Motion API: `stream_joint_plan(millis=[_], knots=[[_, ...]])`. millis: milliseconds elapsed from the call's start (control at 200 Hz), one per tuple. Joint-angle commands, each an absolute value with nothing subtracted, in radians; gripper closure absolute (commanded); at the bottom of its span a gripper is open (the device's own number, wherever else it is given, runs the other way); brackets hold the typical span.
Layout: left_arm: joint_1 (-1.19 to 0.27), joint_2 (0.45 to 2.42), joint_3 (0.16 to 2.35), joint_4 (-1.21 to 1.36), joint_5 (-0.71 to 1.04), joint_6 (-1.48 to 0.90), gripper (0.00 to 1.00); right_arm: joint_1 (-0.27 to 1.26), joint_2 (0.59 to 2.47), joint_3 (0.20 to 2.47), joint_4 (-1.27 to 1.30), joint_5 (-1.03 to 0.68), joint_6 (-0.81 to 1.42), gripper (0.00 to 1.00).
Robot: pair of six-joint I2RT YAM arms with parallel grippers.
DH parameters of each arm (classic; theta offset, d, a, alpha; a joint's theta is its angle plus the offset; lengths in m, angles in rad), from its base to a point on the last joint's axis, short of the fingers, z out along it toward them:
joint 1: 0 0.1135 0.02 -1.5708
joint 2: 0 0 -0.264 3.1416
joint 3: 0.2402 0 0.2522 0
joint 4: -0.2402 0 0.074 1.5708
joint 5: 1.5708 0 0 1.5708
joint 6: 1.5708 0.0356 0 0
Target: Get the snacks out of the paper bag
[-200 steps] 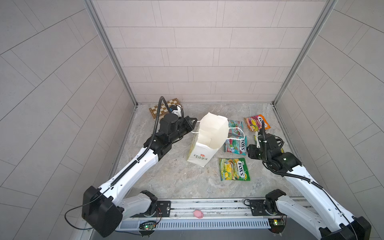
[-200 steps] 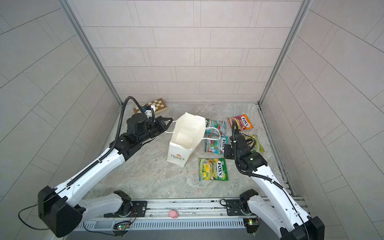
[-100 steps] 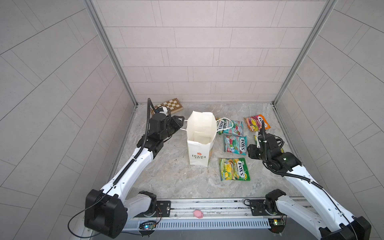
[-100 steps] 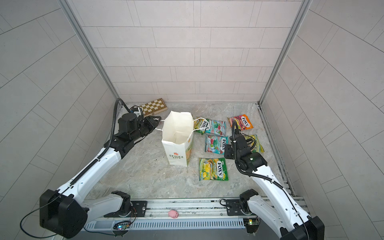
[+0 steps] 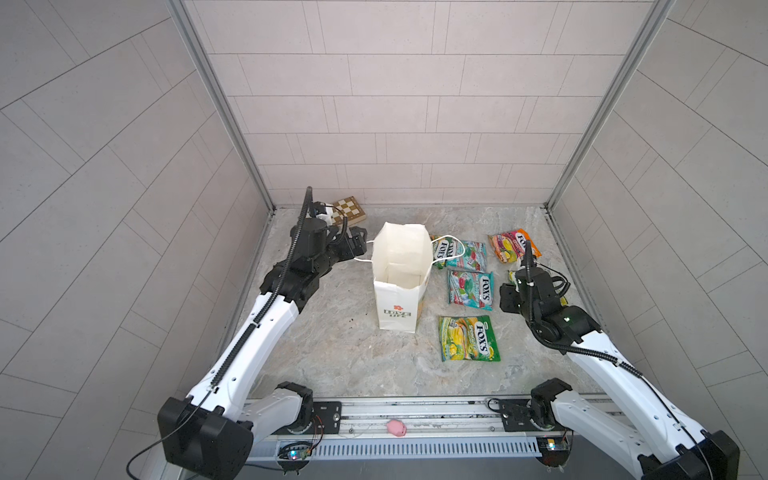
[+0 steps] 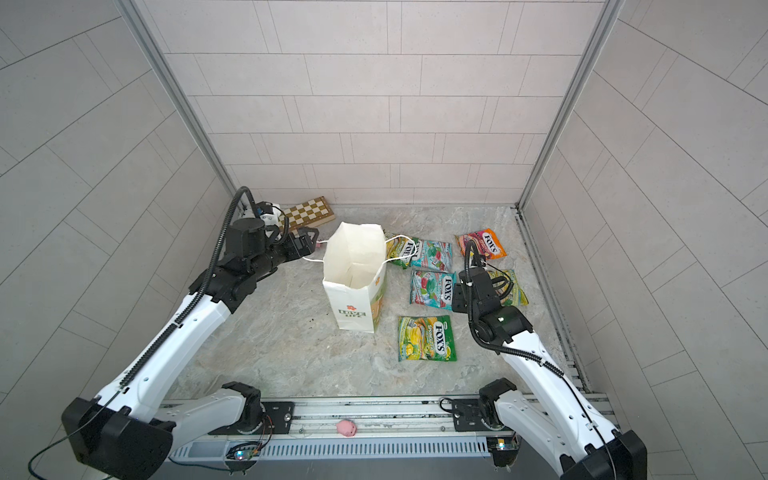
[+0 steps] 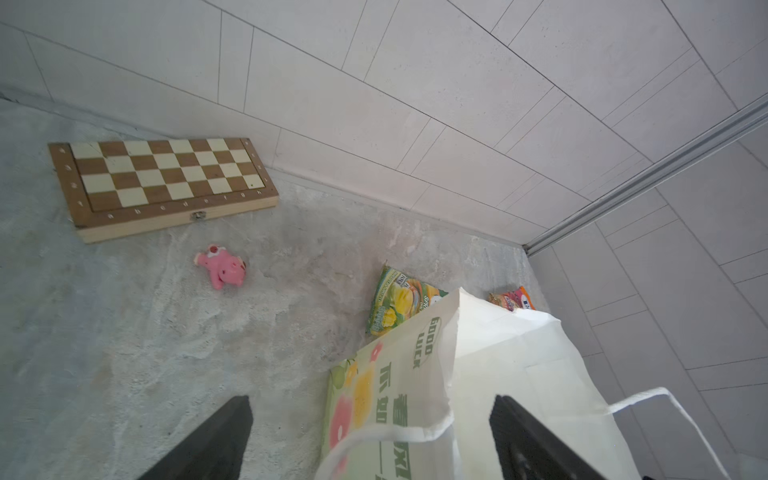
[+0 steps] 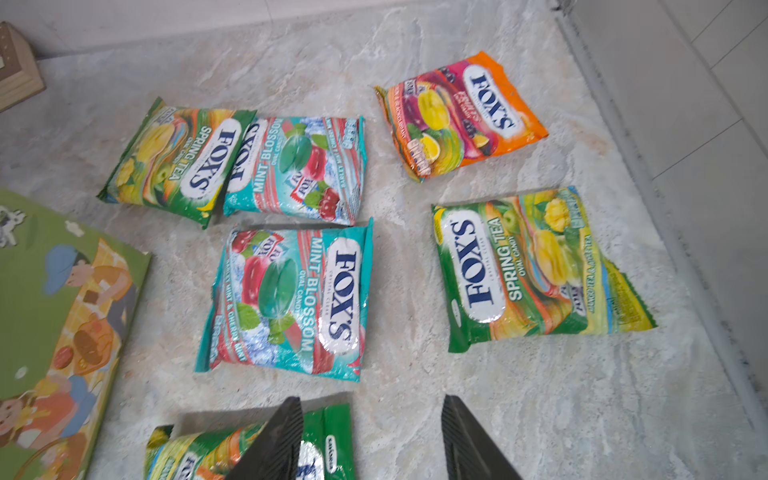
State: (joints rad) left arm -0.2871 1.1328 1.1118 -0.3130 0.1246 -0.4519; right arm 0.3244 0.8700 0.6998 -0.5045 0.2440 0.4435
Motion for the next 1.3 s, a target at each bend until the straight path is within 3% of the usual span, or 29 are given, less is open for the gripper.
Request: stream_joint_plan(millis=[0,280,455,756,1121,1296], knots=[[-0.281,1.096,1.152,-0.388,0.024,-0.261,0.04,0.321,0.876,0.662,-0.372,0.432,0.381,0.44],[-0.281,1.005,1.074,-0.281,-0.263,-0.212,0.04,0.293,0.879,0.519,-0.039,0.669,0.236,0.38],[-0.281,0.918,0.927,-0.113,-0.483,-0.211,0.01,0.258,0.903,0.453,0.114,0.756,0.202,0.37],[-0.280,0.923,0.677,0.142,-0.702,-0.223,0.00,0.220,1.023,0.371,0.328,0.834,0.192,0.36],[-0.256,1.120,0.427,0.548,-0.782,-0.120,0.00,0.185,1.231,0.343,0.669,0.840,0.077,0.31],[-0.228,1.295,0.393,0.702,-0.680,-0.039,0.00,0.184,1.324,0.345,0.747,0.802,0.017,0.29]])
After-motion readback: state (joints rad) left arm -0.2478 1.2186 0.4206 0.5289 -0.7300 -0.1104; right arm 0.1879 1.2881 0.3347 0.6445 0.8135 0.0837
